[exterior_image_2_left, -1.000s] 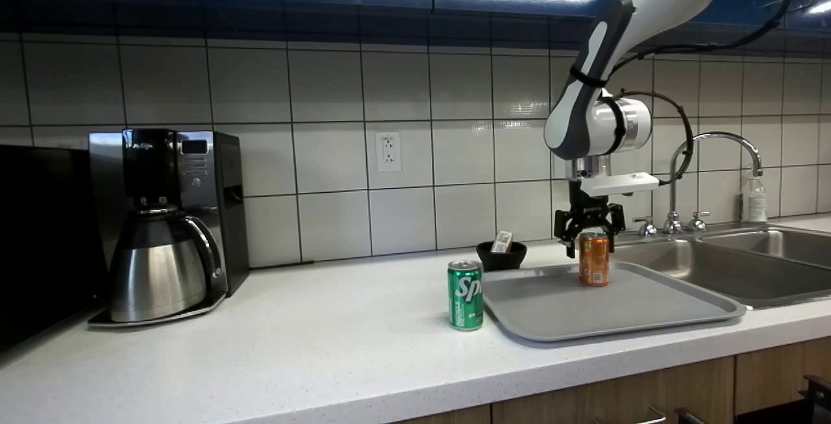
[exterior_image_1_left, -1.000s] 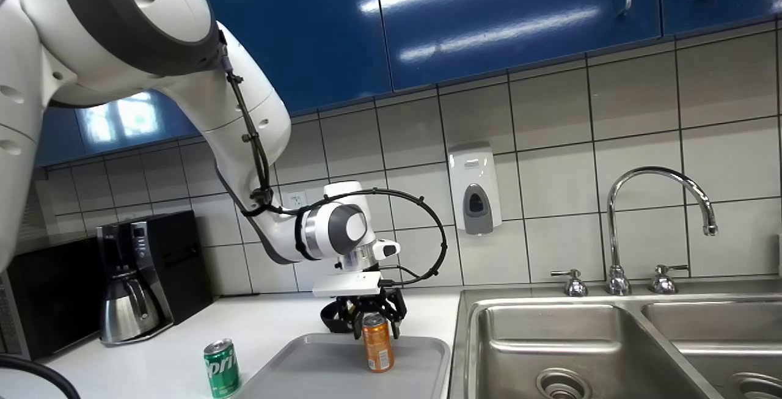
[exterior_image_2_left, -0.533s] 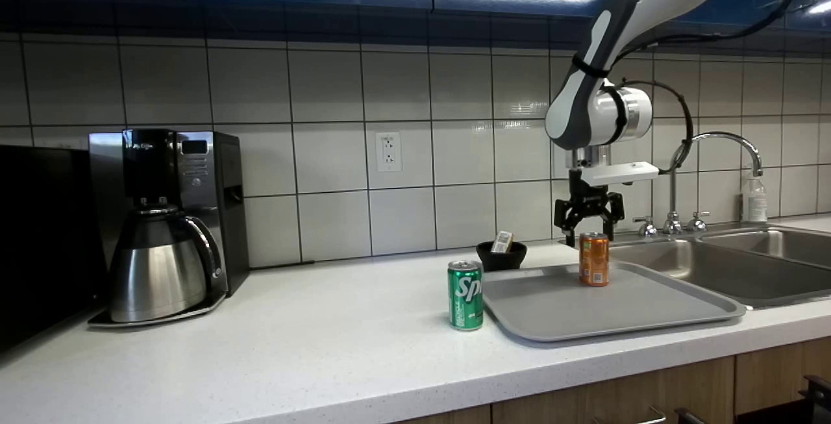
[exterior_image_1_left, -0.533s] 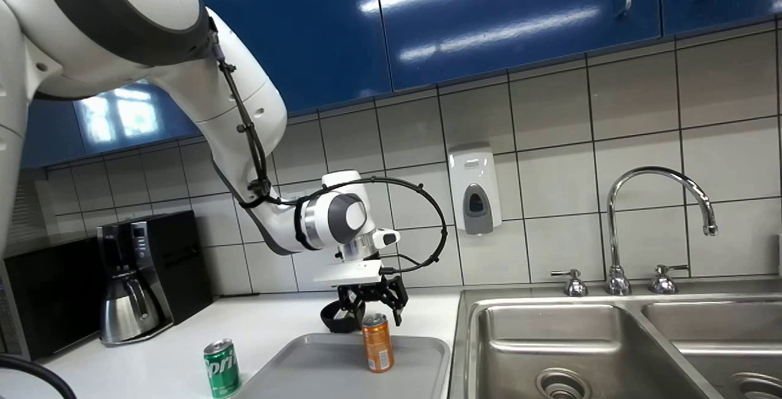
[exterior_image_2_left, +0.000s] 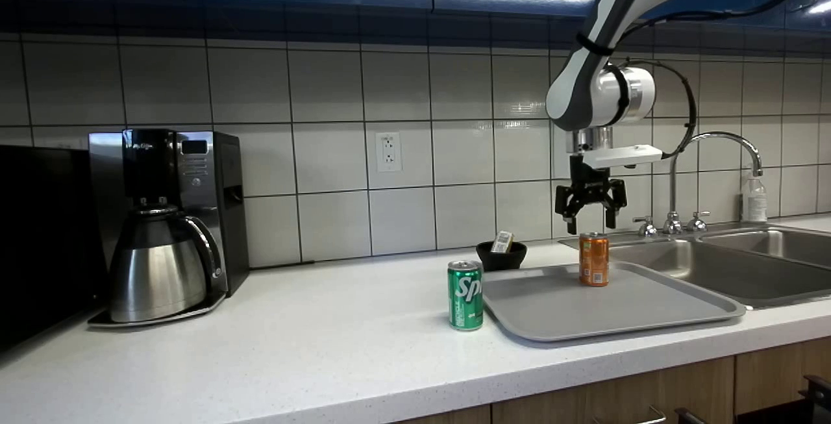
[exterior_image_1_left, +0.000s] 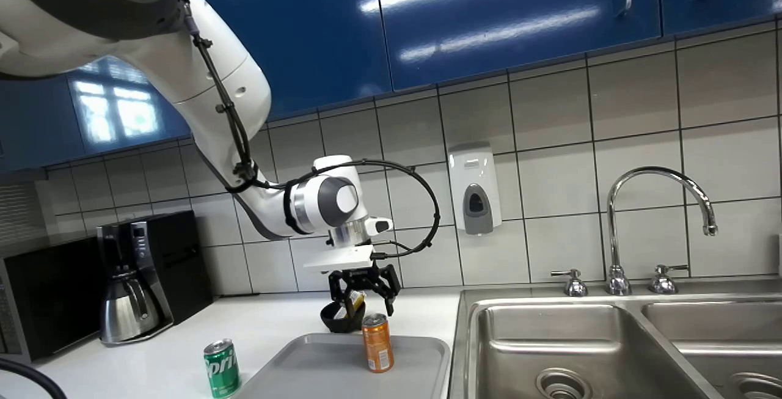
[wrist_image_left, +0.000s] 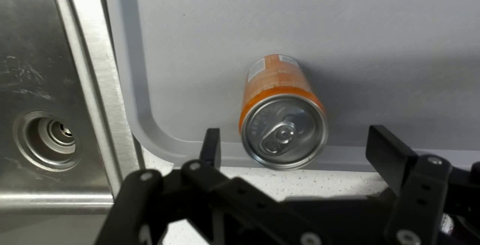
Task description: Pick up the orange can and place it on the gray tray, pick up the green can and place it on the gray tray
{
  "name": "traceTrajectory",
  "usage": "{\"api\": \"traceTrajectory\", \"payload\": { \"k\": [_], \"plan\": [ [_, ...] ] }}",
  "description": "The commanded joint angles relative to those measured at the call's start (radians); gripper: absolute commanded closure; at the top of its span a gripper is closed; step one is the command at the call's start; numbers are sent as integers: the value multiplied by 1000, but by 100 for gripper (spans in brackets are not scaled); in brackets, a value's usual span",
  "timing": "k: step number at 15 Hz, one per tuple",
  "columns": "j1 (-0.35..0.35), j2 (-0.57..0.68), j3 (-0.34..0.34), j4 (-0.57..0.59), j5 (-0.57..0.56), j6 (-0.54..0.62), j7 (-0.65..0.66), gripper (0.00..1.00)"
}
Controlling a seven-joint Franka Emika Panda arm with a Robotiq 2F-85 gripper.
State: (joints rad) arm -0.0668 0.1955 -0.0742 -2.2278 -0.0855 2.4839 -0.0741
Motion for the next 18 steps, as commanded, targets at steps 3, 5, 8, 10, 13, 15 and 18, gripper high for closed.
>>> {"api": "traceTrajectory", "payload": {
  "k": [3,5,8,10,13,15,18],
  "plan": [
    [21,-163,11,-121,-14,-42,5,0],
    [32,-178,18,-138,-16,-46,6,0],
    [45,-172,31,-142,-23,-46,8,0],
    [52,-179,39,-142,2,-49,-26,0],
    [70,-176,53,-129,-7,-44,20,0],
    [92,-173,69,-131,-24,-28,93,0],
    [135,-162,105,-132,-19,-11,226,0]
  ]
}}
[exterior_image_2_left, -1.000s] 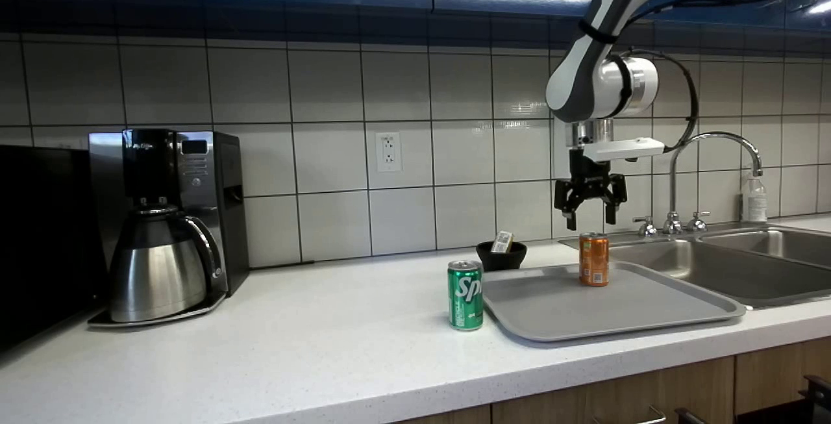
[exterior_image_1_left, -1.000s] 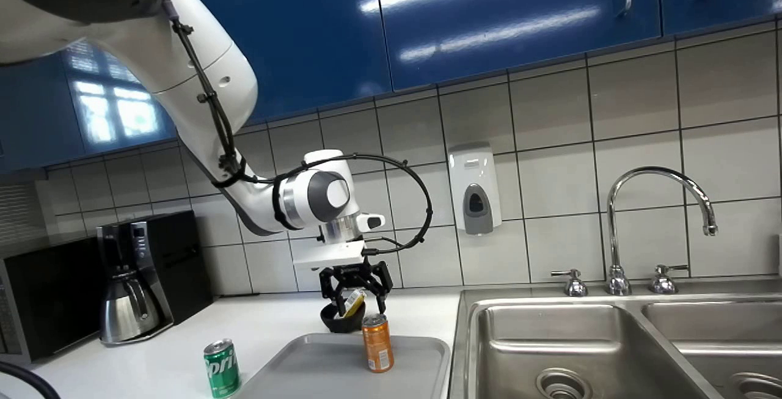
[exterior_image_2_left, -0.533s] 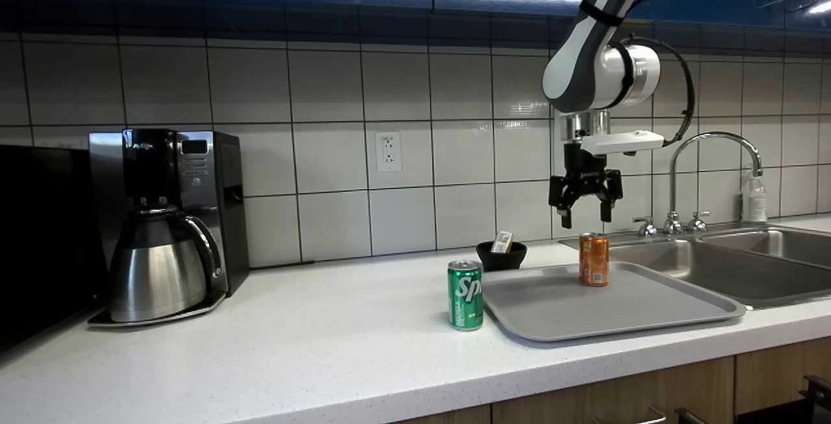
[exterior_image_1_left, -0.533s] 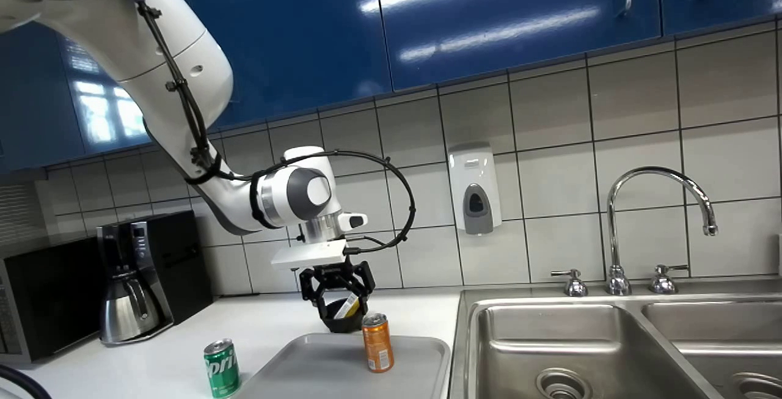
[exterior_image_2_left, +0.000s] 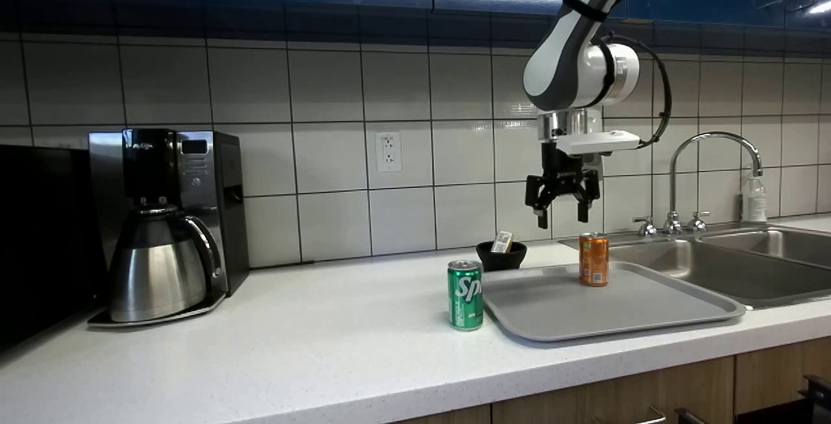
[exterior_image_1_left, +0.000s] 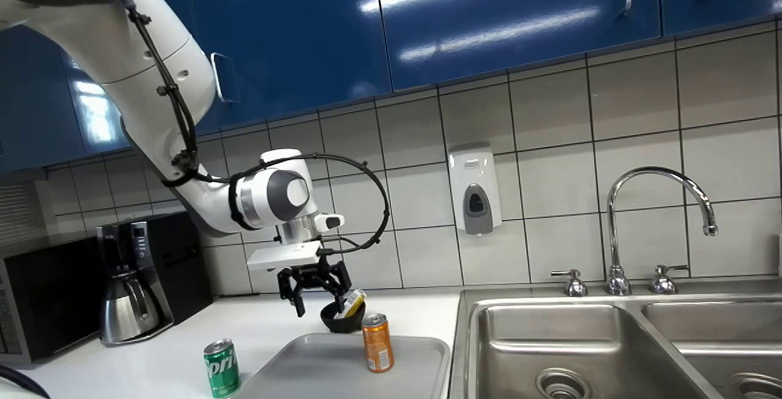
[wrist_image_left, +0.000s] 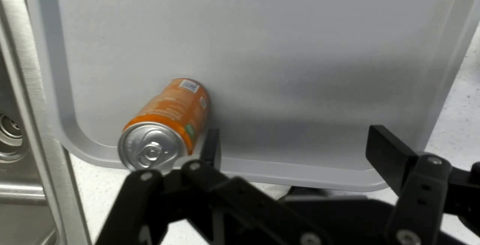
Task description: Pick up the orange can and place it on the gray tray, pick up the green can and place it on the gray tray
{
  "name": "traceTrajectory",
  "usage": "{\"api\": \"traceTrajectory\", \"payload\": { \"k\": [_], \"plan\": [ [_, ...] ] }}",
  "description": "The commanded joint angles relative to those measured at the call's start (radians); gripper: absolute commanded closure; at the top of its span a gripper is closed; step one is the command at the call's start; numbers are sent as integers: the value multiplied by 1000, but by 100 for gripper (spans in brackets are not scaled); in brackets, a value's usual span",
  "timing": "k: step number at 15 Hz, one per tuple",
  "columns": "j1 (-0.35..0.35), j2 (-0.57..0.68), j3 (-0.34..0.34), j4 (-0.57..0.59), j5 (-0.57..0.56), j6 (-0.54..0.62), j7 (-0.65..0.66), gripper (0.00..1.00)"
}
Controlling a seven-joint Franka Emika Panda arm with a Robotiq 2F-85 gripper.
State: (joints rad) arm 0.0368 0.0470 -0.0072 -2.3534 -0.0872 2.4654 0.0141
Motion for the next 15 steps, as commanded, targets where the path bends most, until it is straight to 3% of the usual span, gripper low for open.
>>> {"api": "traceTrajectory", "payload": {
  "k": [1,9,15],
  "plan": [
    [47,-8,51,-2,-11,9,177,0],
    [158,38,127,54,-76,-21,455,0],
    [201,51,150,75,-101,-32,516,0]
  ]
}}
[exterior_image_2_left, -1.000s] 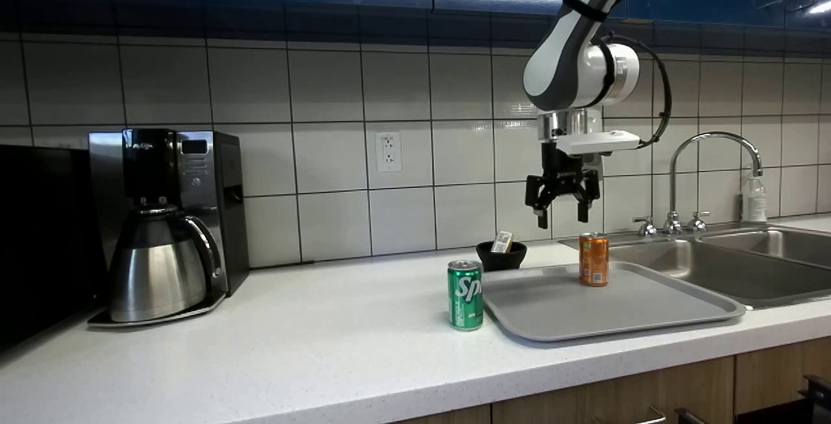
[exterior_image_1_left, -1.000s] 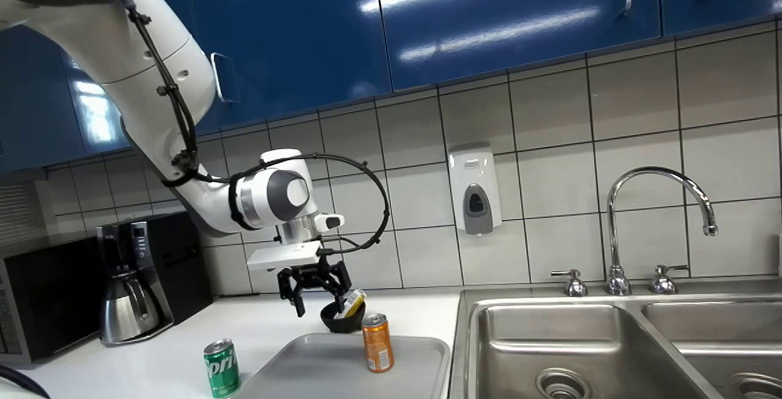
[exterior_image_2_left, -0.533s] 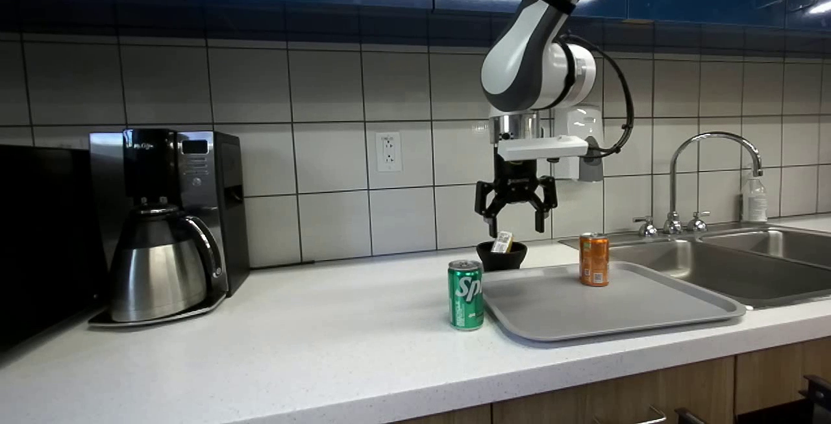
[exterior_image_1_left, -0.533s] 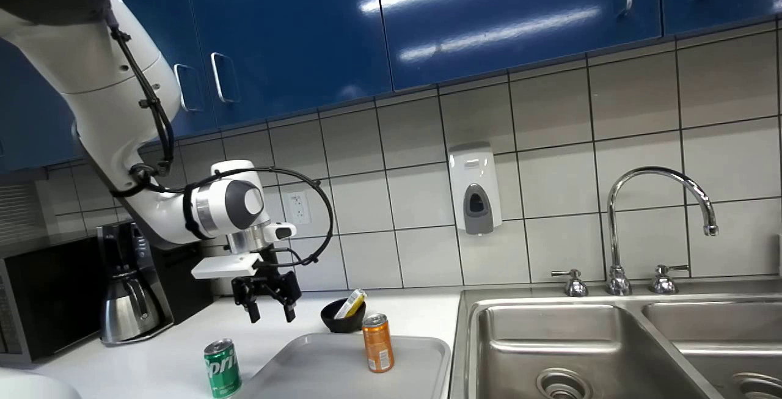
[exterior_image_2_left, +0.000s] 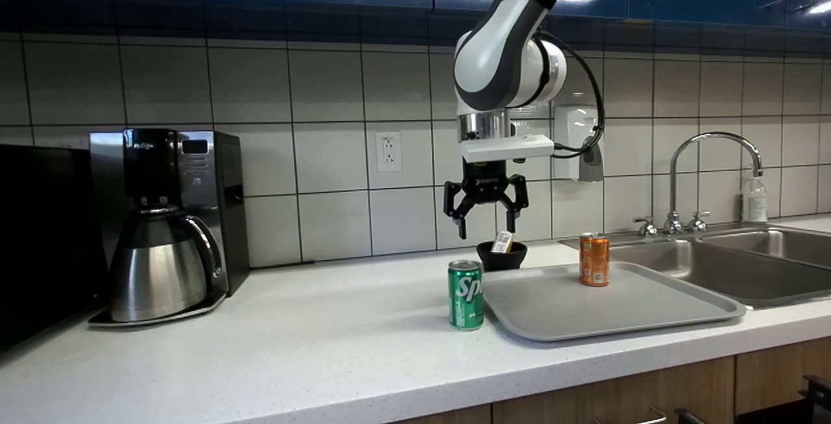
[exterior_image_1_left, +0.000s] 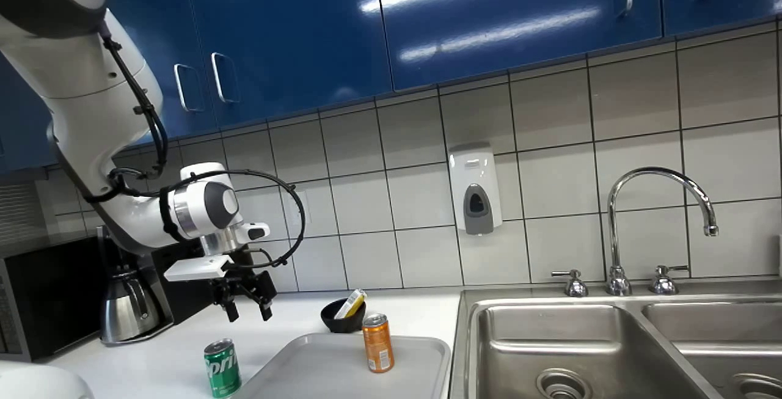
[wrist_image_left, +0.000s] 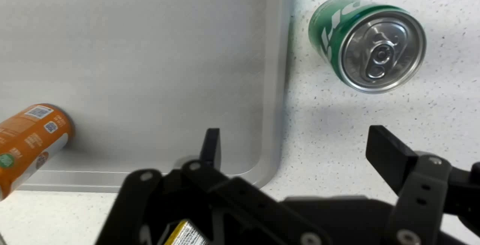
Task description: Pick up the orange can and place it on the gray tray, pick up the green can and place it on the gray tray
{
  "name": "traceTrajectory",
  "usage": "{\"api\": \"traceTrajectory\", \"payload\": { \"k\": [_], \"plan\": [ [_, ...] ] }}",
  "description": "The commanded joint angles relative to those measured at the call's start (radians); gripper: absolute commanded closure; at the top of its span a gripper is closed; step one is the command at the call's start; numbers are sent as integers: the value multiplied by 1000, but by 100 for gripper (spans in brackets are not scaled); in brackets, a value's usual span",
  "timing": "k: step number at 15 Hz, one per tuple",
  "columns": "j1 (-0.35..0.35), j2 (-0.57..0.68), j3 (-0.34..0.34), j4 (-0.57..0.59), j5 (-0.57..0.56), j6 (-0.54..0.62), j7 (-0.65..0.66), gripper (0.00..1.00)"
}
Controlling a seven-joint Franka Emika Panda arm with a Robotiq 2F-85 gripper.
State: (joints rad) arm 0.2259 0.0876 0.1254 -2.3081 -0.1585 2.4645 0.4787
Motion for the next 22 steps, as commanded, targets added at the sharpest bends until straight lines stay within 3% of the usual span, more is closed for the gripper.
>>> {"api": "traceTrajectory", "payload": {
  "k": [1,9,22],
  "plan": [
    [19,6,23,30,-25,-35,46,0],
    [42,54,64,47,73,-29,-19,0],
    [58,149,44,97,71,-55,-10,0]
  ]
}}
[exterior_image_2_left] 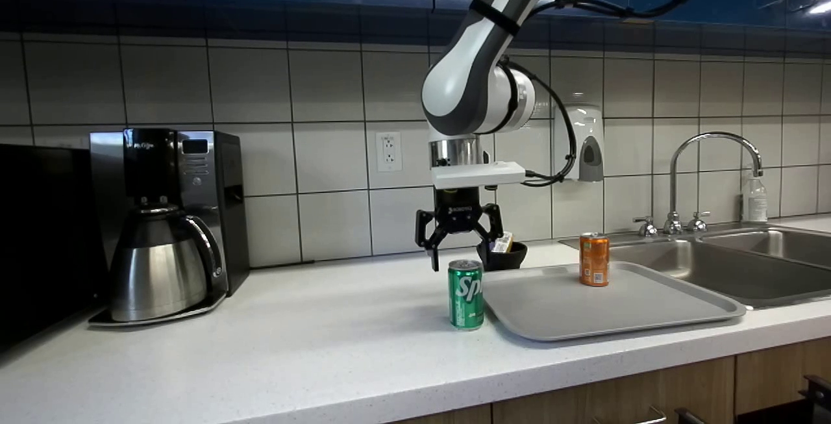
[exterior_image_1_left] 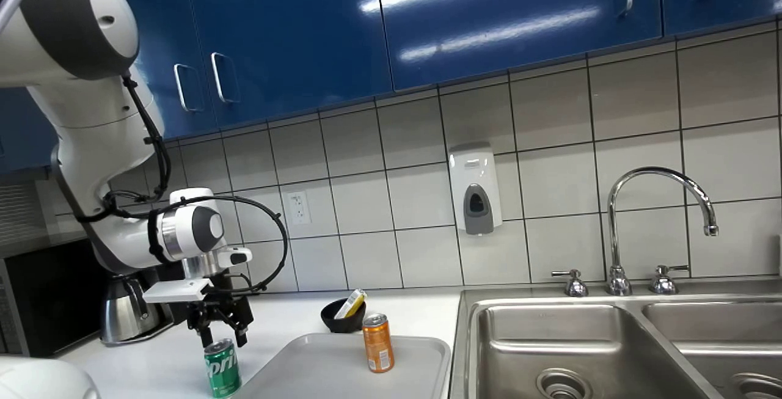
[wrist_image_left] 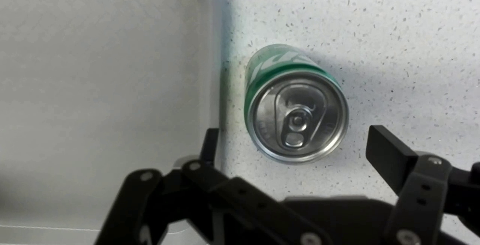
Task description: Pick up the orange can and place it on the gray tray, pick up the green can and place it on the gray tray
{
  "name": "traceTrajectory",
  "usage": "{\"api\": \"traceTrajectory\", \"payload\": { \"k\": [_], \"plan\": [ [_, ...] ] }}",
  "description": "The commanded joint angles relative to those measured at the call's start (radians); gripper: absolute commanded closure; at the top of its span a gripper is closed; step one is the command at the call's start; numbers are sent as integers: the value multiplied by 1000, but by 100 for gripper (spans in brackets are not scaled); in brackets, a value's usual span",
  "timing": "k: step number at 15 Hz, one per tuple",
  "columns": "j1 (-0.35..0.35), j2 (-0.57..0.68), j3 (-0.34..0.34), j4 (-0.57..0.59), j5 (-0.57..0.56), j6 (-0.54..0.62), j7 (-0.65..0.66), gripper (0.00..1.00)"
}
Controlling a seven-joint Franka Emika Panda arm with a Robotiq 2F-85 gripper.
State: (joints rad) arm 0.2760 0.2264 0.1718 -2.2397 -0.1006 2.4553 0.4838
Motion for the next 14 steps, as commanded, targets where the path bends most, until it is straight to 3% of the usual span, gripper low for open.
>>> {"api": "traceTrajectory", "payload": {
  "k": [1,14],
  "plan": [
    [11,9,-4,26,9,-46,-12,0],
    [18,-17,-8,-23,7,-58,-1,0]
  ]
}}
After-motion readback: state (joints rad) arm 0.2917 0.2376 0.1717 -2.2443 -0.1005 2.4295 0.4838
